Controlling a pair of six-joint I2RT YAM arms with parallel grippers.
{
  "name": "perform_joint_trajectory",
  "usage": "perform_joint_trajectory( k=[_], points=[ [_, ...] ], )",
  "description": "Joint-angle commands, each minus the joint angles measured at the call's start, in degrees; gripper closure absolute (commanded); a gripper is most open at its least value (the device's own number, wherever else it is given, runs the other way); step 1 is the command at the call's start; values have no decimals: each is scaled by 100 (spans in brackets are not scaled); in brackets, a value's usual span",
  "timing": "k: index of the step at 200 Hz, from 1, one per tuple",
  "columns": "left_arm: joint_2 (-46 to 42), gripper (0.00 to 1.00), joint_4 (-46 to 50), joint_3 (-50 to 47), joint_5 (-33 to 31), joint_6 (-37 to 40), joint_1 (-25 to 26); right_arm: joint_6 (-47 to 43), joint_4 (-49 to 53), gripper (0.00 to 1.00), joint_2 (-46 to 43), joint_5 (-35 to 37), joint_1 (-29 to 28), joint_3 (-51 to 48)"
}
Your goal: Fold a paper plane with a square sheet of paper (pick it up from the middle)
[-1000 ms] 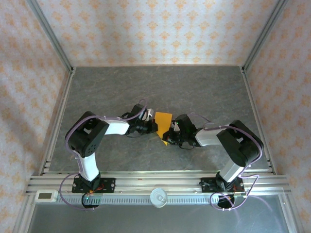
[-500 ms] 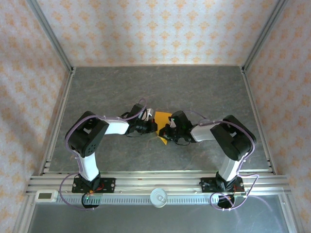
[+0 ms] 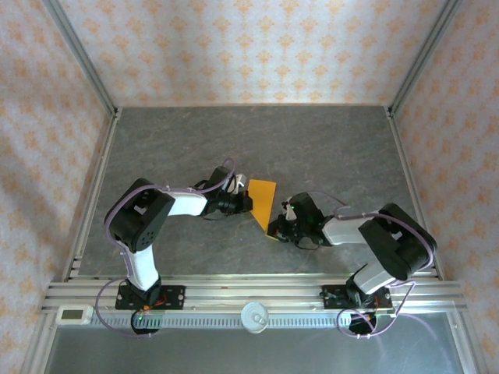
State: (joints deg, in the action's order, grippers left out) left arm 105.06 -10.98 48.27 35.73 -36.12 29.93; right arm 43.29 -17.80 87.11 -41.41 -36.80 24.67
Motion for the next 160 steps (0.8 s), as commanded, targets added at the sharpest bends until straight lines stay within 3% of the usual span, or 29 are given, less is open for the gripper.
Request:
perform_joint_trajectory(
  k=[1, 33, 78, 160],
  points=[
    [186, 99, 157, -114, -168, -16, -76, 51, 407, 100, -261, 86, -16, -4],
    [173, 99, 123, -132, -171, -53, -81, 388, -119, 100, -321, 137, 1, 285],
    [121, 99, 149, -140, -178, -58, -84, 539, -455, 100, 526, 251, -3, 781],
    [-331, 96, -139, -107, -189, -276, -83, 146, 210, 100, 907, 494, -3, 548]
  ],
)
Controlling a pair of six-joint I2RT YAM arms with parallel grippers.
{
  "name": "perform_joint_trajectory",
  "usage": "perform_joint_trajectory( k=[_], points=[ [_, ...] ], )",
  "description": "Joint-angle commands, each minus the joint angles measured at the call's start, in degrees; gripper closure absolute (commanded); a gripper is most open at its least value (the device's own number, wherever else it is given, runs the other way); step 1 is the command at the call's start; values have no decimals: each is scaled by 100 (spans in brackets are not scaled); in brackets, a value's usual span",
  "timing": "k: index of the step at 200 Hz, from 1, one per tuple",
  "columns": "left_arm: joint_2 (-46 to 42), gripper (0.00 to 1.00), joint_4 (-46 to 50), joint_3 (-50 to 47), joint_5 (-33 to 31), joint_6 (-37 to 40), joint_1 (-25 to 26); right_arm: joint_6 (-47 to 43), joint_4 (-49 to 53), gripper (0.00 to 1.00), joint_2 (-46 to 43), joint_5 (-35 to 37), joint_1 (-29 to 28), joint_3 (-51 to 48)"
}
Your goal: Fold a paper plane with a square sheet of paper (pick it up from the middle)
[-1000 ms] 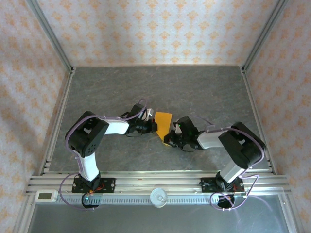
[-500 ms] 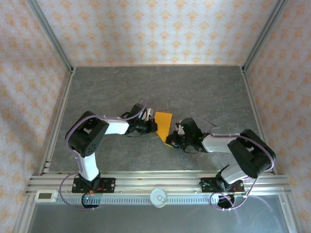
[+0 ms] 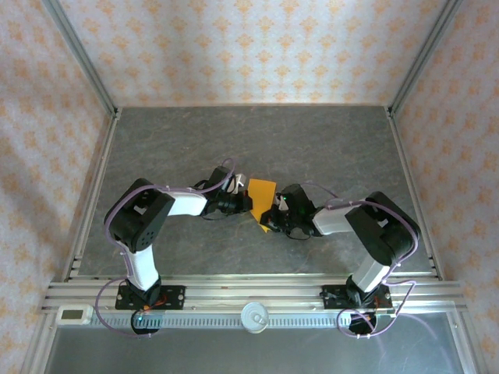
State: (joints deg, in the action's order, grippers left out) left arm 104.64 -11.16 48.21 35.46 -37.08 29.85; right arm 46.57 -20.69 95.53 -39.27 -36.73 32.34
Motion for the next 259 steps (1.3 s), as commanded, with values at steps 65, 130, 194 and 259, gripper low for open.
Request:
perform_joint_trajectory(
  k=[65, 130, 194, 259],
  points=[
    [-833, 95, -886, -499, 174, -618, 191, -182, 552, 100, 29, 341, -1, -184],
    [-295, 97, -1176, -783, 115, -952, 560, -171, 544, 100, 65, 397, 4, -161],
    [-60, 98, -118, -340, -493, -470, 237, -261, 623, 100, 43, 398, 8, -219],
    [39, 98, 426, 79, -685, -231, -378, -287, 617, 100, 45, 400, 8, -279]
  ],
)
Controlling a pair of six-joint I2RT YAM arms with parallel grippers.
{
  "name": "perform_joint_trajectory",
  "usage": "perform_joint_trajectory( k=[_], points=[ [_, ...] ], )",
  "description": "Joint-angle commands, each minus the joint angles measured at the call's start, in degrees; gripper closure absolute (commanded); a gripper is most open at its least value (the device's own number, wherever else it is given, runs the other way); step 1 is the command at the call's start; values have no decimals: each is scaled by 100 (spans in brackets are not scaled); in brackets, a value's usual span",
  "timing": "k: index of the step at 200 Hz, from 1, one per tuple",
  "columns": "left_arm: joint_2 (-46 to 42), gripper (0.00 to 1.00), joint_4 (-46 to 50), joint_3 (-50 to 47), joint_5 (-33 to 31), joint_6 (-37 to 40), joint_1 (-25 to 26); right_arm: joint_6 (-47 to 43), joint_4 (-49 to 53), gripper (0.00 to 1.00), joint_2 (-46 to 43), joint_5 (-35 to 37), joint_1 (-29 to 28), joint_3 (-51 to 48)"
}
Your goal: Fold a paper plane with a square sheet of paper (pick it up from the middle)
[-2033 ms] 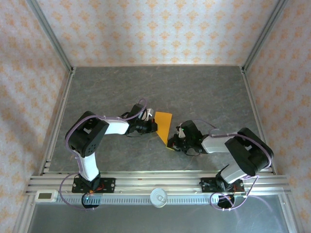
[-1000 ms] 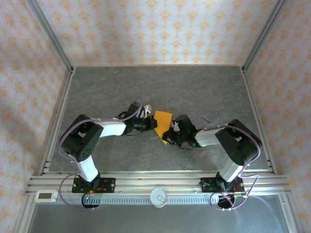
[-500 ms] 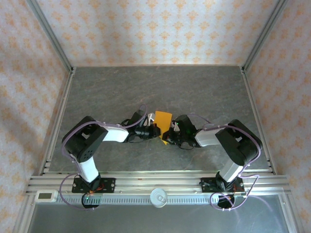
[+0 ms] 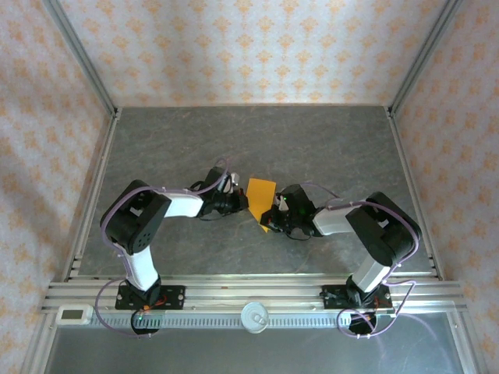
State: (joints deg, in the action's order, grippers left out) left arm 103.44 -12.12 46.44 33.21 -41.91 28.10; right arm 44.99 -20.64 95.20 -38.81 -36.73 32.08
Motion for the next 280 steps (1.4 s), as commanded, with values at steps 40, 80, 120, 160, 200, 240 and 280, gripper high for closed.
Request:
perform_joint_trajectory(
  k=[40, 80, 120, 160, 200, 240, 280],
  points=[
    [4, 98, 720, 375, -470, 333, -322, -320, 789, 100, 44, 277, 9, -206],
    [-459, 98, 441, 159, -302, 222, -315, -757, 1190, 100, -16, 140, 23, -132],
    [-851, 98, -20, -235, -96, 69, -169, -1251, 1679, 100, -184, 53, 34, -12],
    [-1049, 96, -281, -447, -127, -1, -120, -1327, 1622, 91, -836, -116, 34, 215],
    [-1123, 93, -405, -453, -126, -36, -122, -1218, 1561, 70, -1626, 1723, 85, 186],
    [-1022, 75, -533, -448, 101, -131, -212, -985, 1343, 57, -1627, 1861, 305, 61],
    [-759, 55, -719, -380, 669, -179, -318, -951, 1175, 57, -1211, 1323, 329, 202]
  ],
)
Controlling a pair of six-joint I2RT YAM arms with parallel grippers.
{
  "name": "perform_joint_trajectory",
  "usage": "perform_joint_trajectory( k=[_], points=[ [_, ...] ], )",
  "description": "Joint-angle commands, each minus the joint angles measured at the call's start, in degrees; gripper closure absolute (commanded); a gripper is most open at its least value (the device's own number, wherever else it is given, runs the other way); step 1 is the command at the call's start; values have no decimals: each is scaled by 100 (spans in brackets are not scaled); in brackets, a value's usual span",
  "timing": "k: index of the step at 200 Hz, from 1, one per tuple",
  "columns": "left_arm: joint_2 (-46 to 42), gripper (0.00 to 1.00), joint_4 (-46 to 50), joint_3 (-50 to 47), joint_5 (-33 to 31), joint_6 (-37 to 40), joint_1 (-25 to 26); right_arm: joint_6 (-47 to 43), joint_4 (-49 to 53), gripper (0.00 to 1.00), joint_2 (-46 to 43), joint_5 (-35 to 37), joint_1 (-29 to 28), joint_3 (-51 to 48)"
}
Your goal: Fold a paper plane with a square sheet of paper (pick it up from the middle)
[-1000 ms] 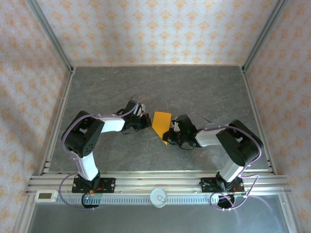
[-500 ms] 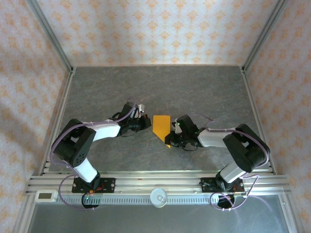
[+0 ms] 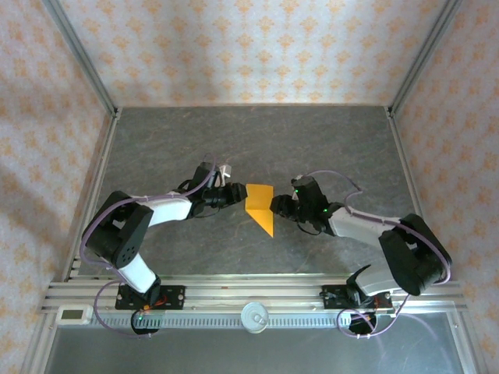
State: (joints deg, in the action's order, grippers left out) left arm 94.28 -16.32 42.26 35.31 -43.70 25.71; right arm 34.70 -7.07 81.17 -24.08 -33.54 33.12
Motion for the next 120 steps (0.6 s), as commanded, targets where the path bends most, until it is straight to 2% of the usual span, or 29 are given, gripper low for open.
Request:
perform_joint_trajectory(
  k=[1, 90, 120],
  points=[
    [163, 55, -301, 46, 472, 1, -77, 80, -186, 57, 195, -154, 12, 97],
    [813, 53, 344, 657, 911, 504, -119, 136, -335, 57, -23, -99, 14, -44],
    [923, 52, 625, 775, 662, 678, -119, 178, -415, 57, -168, -46, 13, -152]
  ],
)
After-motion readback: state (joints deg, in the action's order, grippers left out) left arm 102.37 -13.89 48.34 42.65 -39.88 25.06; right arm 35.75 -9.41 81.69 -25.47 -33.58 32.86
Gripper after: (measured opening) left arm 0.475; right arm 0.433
